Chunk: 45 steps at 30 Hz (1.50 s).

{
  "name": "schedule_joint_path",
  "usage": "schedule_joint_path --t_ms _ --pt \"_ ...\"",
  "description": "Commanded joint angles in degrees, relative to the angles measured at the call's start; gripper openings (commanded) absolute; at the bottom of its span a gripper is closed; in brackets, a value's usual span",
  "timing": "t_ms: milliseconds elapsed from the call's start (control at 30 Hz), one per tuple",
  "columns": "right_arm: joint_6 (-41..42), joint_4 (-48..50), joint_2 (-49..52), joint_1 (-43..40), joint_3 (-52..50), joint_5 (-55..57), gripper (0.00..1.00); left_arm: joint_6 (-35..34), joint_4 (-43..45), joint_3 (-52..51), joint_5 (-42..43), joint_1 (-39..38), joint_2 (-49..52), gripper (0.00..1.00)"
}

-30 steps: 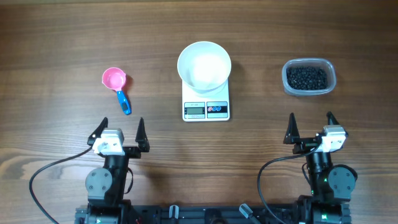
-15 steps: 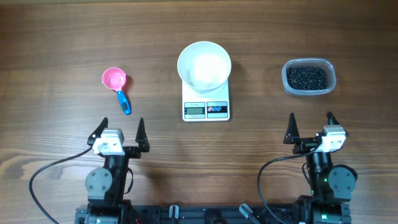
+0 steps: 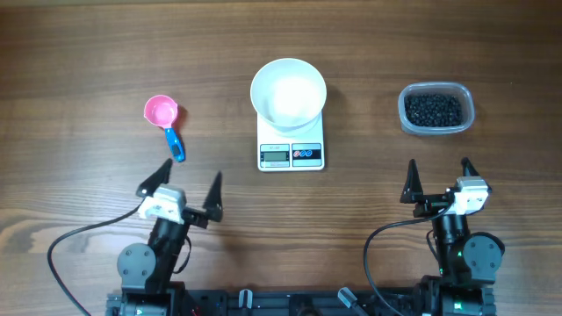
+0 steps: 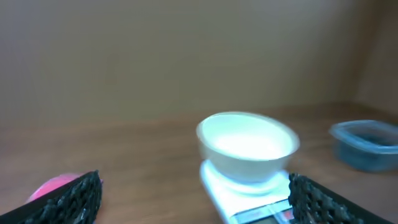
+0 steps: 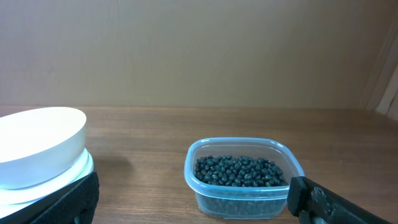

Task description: Scoop item into bowl and weigh 150g on scale

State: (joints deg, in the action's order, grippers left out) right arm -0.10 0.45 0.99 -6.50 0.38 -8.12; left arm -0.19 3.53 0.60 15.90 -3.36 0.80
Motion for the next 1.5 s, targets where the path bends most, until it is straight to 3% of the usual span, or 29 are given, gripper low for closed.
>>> schedule_joint_path --t_ms 0,133,300,600,900,1133,1333,1467 --pt "0.24 0.17 -0.57 0.24 -0.09 -0.87 1.00 -0.52 6.75 -0.28 14.29 0.22 -0.42 1.00" --pt "0.24 0.17 -0.57 0.22 -0.09 -0.87 1.00 -0.96 14.78 1.07 14.51 0.22 -0.42 1.00" --pt "0.24 0.17 -0.57 0.24 -0.09 -0.87 1.00 -2.03 10.80 9.57 12.90 0.26 0.76 1.00" --pt "0.24 0.17 -0.57 0.24 -0.09 -0.87 1.00 -1.60 -14.91 35.26 11.47 0.26 18.34 1.00" --pt "0.24 0.17 -0.57 0.24 -0.09 -0.87 1.00 -1.60 -52.54 66.51 12.22 0.26 48.46 1.00" --pt "0.24 0.17 -0.57 0.22 -0.09 -0.87 1.00 -1.81 -56.15 69.40 28.24 0.26 54.25 1.00" --pt "0.24 0.17 -0.57 0.22 -0.09 -0.87 1.00 -8.22 -57.42 71.60 25.55 0.24 54.95 1.00" --pt "0.26 0.17 -0.57 0.24 -0.09 -0.87 1.00 -8.22 -69.99 81.31 16.46 -0.74 61.00 1.00"
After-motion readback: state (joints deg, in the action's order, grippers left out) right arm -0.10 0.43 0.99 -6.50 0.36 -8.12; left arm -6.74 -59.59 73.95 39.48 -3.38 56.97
